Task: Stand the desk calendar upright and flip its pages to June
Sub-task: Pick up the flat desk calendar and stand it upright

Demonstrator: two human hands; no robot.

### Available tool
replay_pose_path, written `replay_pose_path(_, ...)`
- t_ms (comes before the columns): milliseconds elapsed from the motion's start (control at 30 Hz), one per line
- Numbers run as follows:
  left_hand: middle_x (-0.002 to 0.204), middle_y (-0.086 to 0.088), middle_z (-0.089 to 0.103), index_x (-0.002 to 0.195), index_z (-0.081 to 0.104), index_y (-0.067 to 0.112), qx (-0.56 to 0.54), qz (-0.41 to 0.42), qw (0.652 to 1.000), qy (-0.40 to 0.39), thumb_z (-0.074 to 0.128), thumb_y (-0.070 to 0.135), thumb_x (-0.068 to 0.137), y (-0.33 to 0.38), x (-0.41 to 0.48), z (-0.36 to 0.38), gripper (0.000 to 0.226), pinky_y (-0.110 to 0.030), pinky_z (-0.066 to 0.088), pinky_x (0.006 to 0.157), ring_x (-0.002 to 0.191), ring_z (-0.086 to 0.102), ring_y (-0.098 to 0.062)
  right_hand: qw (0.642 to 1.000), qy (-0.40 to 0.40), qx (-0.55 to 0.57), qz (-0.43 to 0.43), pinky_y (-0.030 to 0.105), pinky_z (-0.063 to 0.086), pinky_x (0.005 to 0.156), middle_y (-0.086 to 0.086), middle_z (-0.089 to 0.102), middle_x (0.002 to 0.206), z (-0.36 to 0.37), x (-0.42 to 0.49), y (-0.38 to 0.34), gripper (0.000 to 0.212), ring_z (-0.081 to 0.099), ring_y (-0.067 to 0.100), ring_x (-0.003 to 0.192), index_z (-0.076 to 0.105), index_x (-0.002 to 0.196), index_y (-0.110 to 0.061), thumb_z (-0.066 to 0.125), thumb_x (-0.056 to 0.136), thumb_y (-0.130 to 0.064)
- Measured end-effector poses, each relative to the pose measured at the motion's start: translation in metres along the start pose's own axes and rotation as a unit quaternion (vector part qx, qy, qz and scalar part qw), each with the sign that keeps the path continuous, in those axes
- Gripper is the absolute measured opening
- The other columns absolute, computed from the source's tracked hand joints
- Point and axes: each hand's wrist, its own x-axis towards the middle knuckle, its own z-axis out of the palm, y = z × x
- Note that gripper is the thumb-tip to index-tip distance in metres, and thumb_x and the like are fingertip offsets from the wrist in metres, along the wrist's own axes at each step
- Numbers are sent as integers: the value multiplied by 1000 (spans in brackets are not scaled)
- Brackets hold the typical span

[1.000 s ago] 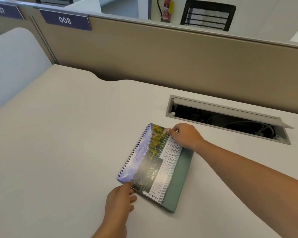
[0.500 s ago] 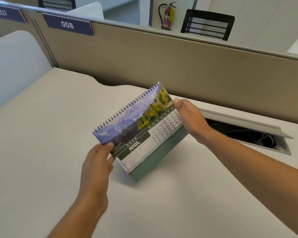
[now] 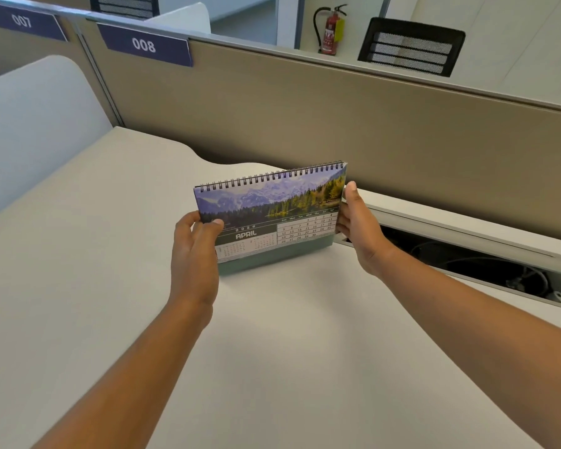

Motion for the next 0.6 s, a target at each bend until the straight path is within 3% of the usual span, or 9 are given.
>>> replay_pose_path(100,102,15,66,111,52,36,-1,-4,1000,5,50,38,81,-7,-1,6,30,-26,44,76,80,60,12,1000,0,-4,0,32,44,96,-9,66,122,-4,5,3,72,61,7,113,52,129,-32,31,78,-79)
replay_pose_path(233,101,20,71,121,57,27,13,12,1000,13,51,27,87,-10,-5,8,34,-11,46,71,86,61,14,1000,-12,-18,-4,42,36,110,-3,59,134,-8,5,8,77,53,13,124,41,140,-29,30,80,-78)
replay_pose_path(333,144,7,52,145,38,20,20,-12,999,25,55,27,90,-16,-9,8,59,-20,37,94,127,48,-5,999,-14,-46,-9,42,29,115,-4,49,146,-10,-4,12,86,42,13,135,36,144,-35,28,76,-86)
replay_pose_path(433,157,2,31,152,20,18,23,-44,998,40,58,27,91,-22,-17,10,73,-24,27,101,139,32,-10,998,1,-66,17,48,22,118,-5,36,157,-10,-12,16,97,29,14,143,27,150,-33,26,71,-90)
replay_pose_path(533,152,6,39,152,20,15,15,-56,998,28,58,25,91,-23,-26,13,72,-21,29,97,128,42,-1,999,5,-49,20,46,26,115,-5,46,149,-7,-21,16,80,37,15,138,38,145,-36,25,80,-81)
replay_pose_path(600,131,18,55,148,31,15,26,-40,999,25,58,25,91,-23,-29,14,63,-12,32,84,98,50,20,999,13,-40,35,45,29,114,-6,51,145,-6,-26,14,71,41,14,135,44,141,-37,24,85,-75)
